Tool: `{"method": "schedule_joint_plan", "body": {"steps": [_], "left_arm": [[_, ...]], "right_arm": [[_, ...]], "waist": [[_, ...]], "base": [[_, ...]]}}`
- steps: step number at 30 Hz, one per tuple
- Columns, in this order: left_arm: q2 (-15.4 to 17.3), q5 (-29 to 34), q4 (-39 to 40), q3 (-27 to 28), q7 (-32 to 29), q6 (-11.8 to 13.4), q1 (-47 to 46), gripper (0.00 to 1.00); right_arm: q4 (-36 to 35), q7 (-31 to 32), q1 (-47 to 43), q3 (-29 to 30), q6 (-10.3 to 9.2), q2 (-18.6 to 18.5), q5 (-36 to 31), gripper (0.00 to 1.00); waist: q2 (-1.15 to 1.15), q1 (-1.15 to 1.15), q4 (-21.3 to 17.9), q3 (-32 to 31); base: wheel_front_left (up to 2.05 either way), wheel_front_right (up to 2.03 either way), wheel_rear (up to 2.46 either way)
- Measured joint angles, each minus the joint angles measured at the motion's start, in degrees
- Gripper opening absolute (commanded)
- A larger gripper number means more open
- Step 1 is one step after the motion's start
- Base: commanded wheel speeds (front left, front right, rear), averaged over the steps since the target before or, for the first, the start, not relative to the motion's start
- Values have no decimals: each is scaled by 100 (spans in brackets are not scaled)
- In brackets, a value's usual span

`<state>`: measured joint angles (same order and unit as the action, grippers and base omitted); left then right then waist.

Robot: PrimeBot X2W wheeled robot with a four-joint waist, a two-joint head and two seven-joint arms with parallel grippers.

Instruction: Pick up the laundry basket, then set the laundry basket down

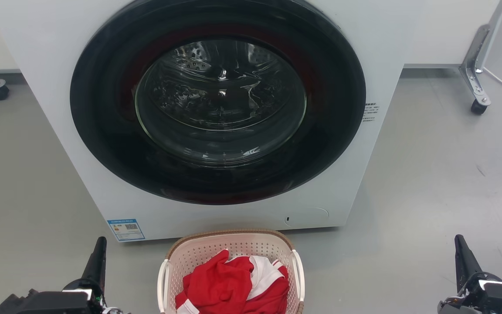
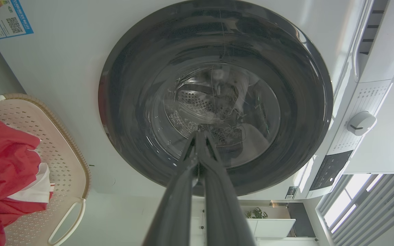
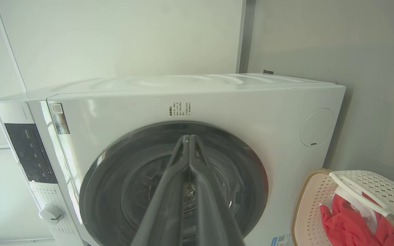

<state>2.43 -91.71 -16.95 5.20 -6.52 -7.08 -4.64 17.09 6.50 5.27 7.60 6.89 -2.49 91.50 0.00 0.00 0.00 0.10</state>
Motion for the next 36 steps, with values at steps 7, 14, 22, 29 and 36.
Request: {"method": "schedule_joint_plan", "body": {"steps": [7,14,22,29,36], "left_arm": [[0,0,0,0,0,0,0,0],[0,0,0,0,0,0,0,0],[0,0,1,0,0,0,0,0],[0,0,1,0,0,0,0,0],[0,0,1,0,0,0,0,0]], "right_arm": [[-1,0,0,0,0,0,0,0],[-1,0,0,-1,0,0,0,0],[-1,0,0,-1,0,0,0,0],[-2,0,0,-1,0,0,0,0],[-2,0,0,-1,0,0,0,0]], "waist": [[0,0,0,0],[0,0,0,1],[0,0,0,1],[0,0,0,1],[0,0,0,1]], "base": [[0,0,0],[0,0,0],[0,0,0],[0,0,0],[0,0,0]]}}
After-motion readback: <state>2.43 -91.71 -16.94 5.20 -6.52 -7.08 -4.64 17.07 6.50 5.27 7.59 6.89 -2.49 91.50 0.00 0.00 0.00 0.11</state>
